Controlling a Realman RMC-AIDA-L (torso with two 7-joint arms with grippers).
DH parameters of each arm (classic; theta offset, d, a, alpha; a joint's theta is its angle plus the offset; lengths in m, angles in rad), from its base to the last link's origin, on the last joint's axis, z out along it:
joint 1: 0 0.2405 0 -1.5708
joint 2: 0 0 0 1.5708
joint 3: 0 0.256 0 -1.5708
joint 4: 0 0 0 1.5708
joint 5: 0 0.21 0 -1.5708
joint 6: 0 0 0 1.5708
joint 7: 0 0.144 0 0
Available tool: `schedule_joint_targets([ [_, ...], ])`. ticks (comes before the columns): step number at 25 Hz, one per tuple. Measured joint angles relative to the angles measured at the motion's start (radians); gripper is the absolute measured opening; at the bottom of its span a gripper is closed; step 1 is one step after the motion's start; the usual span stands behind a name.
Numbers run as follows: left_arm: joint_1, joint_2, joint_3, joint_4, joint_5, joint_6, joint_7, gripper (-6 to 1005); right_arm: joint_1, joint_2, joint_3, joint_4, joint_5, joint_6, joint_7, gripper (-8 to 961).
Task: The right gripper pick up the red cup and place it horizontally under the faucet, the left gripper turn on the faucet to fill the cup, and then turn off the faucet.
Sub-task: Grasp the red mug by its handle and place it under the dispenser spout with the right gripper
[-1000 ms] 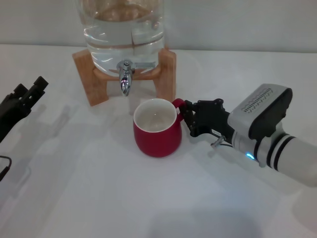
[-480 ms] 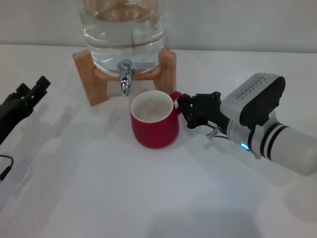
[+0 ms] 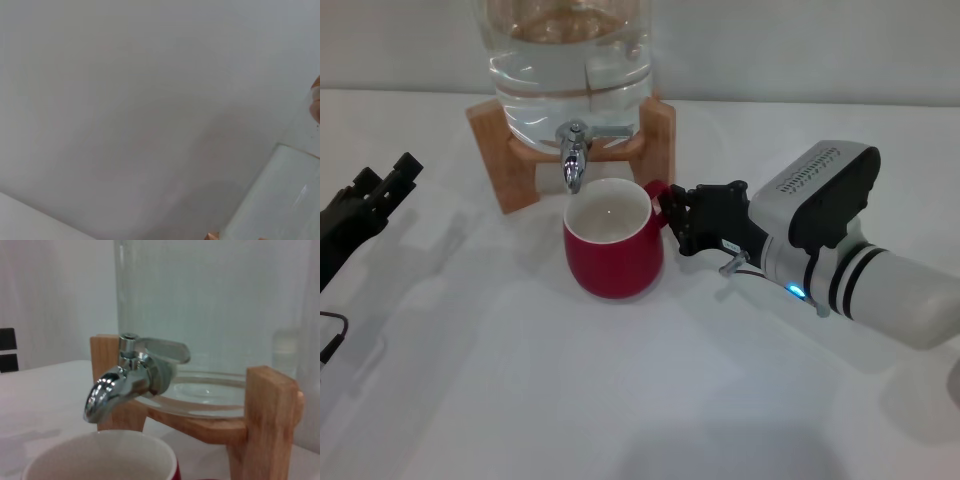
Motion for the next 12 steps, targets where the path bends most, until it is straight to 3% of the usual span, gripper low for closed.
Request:
schedule_joint_targets([
  [12, 0.005, -0.001, 0.0, 0.0, -0.003, -0.006, 0.0, 849, 0.01, 0.0, 0.005, 0.004, -0.001, -0.05, 0.0, 95],
])
